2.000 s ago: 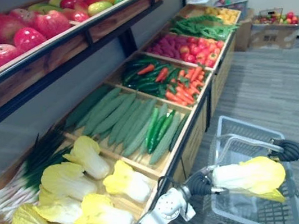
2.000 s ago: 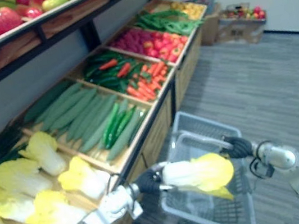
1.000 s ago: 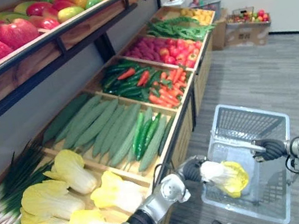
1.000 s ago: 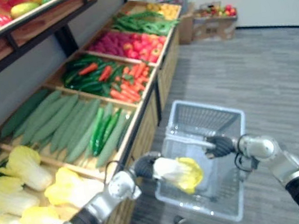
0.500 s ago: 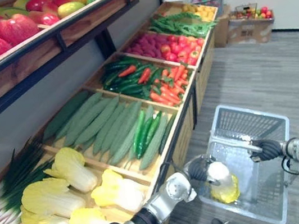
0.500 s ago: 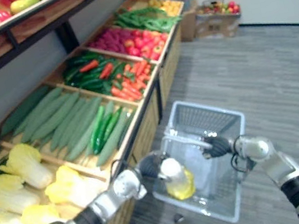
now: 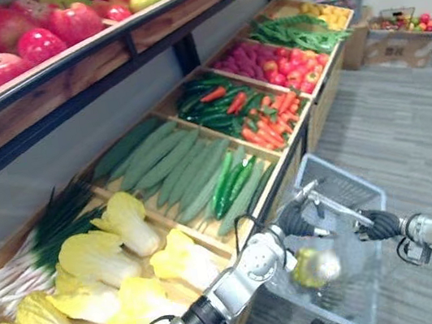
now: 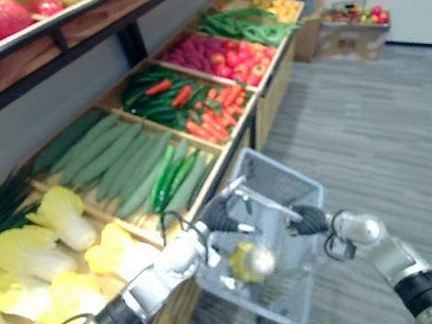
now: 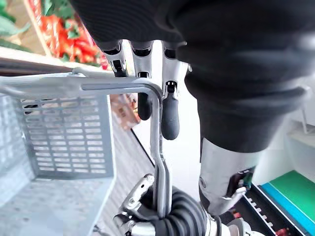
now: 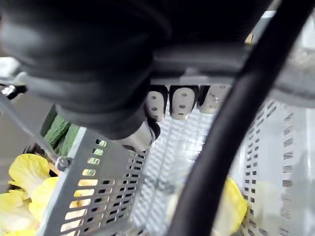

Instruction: Pick vegetable in the basket

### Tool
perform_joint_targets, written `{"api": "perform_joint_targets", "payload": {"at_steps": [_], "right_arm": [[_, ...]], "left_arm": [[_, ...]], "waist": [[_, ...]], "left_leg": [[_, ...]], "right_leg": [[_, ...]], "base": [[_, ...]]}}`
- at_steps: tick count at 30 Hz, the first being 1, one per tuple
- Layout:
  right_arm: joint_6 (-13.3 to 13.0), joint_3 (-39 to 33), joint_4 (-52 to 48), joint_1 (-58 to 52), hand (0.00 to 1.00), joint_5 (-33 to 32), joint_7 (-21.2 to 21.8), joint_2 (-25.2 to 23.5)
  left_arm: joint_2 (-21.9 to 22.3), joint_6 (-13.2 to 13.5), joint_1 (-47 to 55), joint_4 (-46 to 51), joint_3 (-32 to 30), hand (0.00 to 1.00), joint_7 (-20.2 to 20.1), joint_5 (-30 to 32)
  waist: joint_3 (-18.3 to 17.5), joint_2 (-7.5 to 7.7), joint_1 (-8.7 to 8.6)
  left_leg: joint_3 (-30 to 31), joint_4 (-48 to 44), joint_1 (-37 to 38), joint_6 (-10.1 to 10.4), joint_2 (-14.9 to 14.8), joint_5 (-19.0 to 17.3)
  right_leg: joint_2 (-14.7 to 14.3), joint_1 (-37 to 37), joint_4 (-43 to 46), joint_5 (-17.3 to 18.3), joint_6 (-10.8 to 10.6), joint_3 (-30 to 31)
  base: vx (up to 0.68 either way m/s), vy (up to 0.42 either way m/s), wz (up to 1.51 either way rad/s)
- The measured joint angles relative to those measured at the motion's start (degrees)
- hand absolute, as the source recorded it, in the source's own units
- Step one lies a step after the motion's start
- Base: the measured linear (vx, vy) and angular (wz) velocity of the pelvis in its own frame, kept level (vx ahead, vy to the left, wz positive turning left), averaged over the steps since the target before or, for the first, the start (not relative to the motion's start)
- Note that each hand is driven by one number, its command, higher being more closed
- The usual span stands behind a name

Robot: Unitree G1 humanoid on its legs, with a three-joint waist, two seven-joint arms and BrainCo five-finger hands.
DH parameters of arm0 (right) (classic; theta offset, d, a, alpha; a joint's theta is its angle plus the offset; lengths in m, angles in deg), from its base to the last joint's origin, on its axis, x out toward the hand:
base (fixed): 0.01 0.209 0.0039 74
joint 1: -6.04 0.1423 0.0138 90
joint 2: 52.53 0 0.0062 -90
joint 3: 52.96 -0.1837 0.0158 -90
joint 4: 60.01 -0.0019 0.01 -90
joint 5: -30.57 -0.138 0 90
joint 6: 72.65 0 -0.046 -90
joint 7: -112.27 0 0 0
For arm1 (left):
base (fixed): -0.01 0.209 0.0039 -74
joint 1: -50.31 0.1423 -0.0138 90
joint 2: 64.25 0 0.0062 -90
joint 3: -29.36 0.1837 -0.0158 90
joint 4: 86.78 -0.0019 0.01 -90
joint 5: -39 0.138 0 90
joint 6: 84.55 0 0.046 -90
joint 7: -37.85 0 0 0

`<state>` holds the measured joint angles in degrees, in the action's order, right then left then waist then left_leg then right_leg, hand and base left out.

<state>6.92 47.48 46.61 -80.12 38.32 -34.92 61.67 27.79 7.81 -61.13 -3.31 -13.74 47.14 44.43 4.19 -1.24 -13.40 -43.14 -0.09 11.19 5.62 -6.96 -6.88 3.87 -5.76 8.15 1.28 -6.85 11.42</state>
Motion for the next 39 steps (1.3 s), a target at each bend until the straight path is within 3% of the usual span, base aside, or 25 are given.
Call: {"api": "perform_joint_targets", "payload": {"at_steps": [3, 4, 9, 13, 20, 22, 26, 29, 35, 39], "right_arm": [[0.0, 0.26, 0.05, -0.58, 1.0, -1.16, -0.67, -0.75], [-0.01, 1.21, 1.62, -1.11, 1.0, -1.63, -1.45, -0.93], [0.0, 1.33, 2.23, -1.2, 1.0, -1.75, -1.48, -0.95], [0.19, 1.32, 2.46, -1.46, 1.0, -1.47, -1.53, -0.96], [2.51, -2.0, 6.82, -3.85, 1.0, 1.96, -4.99, -4.12], [3.99, -6.02, 12.08, -4.06, 1.0, 2.61, -7.98, -6.16], [9.14, -19.16, 27.63, -4.15, 1.0, 2.94, -14.61, -7.05], [11.65, -27.59, 33.11, -4.36, 1.0, 2.82, -17.65, -5.5], [12.89, -39.87, 37.67, -7.03, 1.0, -1.14, -21.21, -4.83], [12.69, -46.1, 42.17, -8.18, 1.0, -2.32, -23.43, -4.9]], "left_arm": [[-0.9, -0.06, 0.02, 0.04, 0.6, 0.0, 1.35, 3.55], [-1.92, -0.05, 0.02, 0.04, 2.54, 0.0, 1.7, 9.52], [-2.24, -0.05, 0.01, -0.04, 3.06, 0.0, 1.77, 11.14], [-2.25, -0.06, 0.04, -0.05, 3.21, 0.0, 1.22, 3.12], [-2.31, -0.07, 3.77, 1.46, 2.01, 0.0, -5.97, -3.39], [-3.18, 0.23, 5.88, 7.29, 1.48, 0.0, -7.83, -5.35], [-5.71, 5.65, 9.04, 23.3, -4.22, 0.0, -11.41, -9.07], [-9.01, 6.46, 12.1, 29.0, -9.2, 0.0, -14.03, -14.51], [-11.1, 6.36, 18.72, 34.65, -17.3, 0.0, -15.96, -21.6], [-11.06, 6.39, 22.46, 37.19, -27.73, 0.0, -14.88, -23.21]], "waist": [[-0.07, 0.18, 0.91], [-0.52, 1.26, 0.94], [-0.78, 1.88, 1.04], [-0.88, 1.78, 1.02], [-1.06, 1.5, 1.09], [-1.15, 1.32, 1.99], [-1.51, 0.65, 5.16], [-1.78, -0.22, 5.84], [-2.0, -0.34, 6.06], [-2.12, -0.29, 7.73]], "left_leg": [[0.2, 0.57, 0.02, -0.33, 0.28, 0.5], [1.22, 2.17, -0.06, -0.24, 0.68, 1.51], [1.37, 3.46, 0.02, -0.77, 1.17, 2.47], [1.8, 4.7, 0.01, -0.94, 1.69, 3.53], [6.09, 5.88, -1.44, -1.46, 1.8, 4.86], [7.82, 5.91, -2.19, -1.81, 1.91, 5.3], [12.54, 5.98, -3.1, -2.4, 2.03, 5.89], [15.13, 6.04, -4.3, -2.74, 2.43, 6.65], [18.93, 6.07, -6.14, -2.72, 2.55, 7.79], [22.18, 6.07, -7.43, -3.08, 2.82, 8.86]], "right_leg": [[0.14, -0.02, -0.06, 0.0, 0.0, -0.17], [0.32, -0.08, -0.2, -0.01, 0.01, -1.23], [0.42, -0.16, -0.45, -0.02, 0.02, -1.36], [0.48, -0.44, -0.54, -0.04, 0.03, -1.56], [1.21, 0.1, -1.25, -0.03, 0.05, -4.73], [1.75, 0.29, -1.37, -0.03, 0.06, -6.12], [2.67, 2.45, -2.34, 0.0, 0.09, -9.53], [3.45, 3.04, -3.37, 0.0, 0.09, -11.57], [3.98, 4.04, -4.37, 0.58, 0.23, -14.9], [4.28, 4.99, -5.42, 0.7, 0.26, -17.57]], "base": [[-0.01, -0.021, 0.13], [0.0, -0.056, 0.21], [0.0, -0.02, 0.05], [0.02, -0.026, 0.05], [0.0, -0.049, 0.26], [-0.01, -0.027, 0.4], [-0.02, -0.024, 0.57], [-0.02, -0.009, 0.42], [-0.05, -0.01, 0.33], [-0.04, -0.007, 0.41]]}}
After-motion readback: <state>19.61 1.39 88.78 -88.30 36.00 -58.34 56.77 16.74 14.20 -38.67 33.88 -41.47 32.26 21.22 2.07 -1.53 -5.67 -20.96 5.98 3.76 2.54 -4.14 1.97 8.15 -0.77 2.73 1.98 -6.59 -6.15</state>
